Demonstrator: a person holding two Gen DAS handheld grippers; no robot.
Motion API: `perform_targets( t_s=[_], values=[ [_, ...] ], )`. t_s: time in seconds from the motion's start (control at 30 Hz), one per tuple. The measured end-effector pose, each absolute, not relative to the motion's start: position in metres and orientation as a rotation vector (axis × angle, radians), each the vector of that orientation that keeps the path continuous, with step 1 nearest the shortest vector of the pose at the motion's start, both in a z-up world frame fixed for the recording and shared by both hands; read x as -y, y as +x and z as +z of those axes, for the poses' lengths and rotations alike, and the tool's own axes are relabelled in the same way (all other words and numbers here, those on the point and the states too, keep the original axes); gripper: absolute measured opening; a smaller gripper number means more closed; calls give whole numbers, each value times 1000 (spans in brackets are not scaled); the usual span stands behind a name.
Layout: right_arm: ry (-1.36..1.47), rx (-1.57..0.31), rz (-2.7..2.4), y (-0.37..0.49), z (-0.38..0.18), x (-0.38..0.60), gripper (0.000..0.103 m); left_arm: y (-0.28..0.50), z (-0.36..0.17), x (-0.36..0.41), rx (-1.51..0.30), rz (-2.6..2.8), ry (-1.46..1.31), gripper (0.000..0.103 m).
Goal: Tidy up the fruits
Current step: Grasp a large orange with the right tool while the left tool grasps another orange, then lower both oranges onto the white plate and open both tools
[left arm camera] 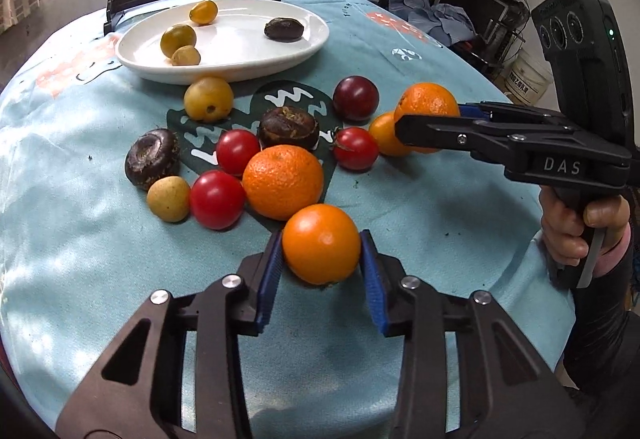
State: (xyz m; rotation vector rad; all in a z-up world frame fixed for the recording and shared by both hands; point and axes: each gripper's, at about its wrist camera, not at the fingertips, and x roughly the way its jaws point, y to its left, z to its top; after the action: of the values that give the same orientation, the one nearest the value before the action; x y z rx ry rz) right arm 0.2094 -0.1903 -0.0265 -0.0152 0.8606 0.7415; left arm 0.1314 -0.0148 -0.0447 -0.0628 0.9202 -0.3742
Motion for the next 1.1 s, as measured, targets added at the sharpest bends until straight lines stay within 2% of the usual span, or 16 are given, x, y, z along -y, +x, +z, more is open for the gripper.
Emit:
perform_targets(
  t_s=[0.2, 0.43, 0.63, 0.83, 0.9, 0.97, 1.03, 1.1],
  values=[
    [31, -830, 752, 217, -22, 189, 45, 137, -15, 0, -813, -409, -174, 38],
    [106, -766, 674, 269, -2, 172, 45, 210, 20, -18, -745, -179, -197, 38],
    [71, -777, 600, 320, -9, 147, 45, 271, 12, -18, -775, -112, -164, 38],
    [41, -821, 595, 346, -23, 132, 46, 297, -3, -15, -819, -94, -111, 39],
    [19, -829, 585, 348, -24, 129, 46, 300, -7, -15, -839, -78, -105, 46],
    [2, -846, 559, 346, -25, 131, 49, 293, 0, -18, -817, -54, -96, 84],
    [35, -824, 585, 341, -18, 141, 52, 278, 14, -24, -757, -49, -118, 92],
    [59, -795, 589, 334, -9, 150, 54, 265, 24, -30, -737, -58, -133, 94]
  ],
)
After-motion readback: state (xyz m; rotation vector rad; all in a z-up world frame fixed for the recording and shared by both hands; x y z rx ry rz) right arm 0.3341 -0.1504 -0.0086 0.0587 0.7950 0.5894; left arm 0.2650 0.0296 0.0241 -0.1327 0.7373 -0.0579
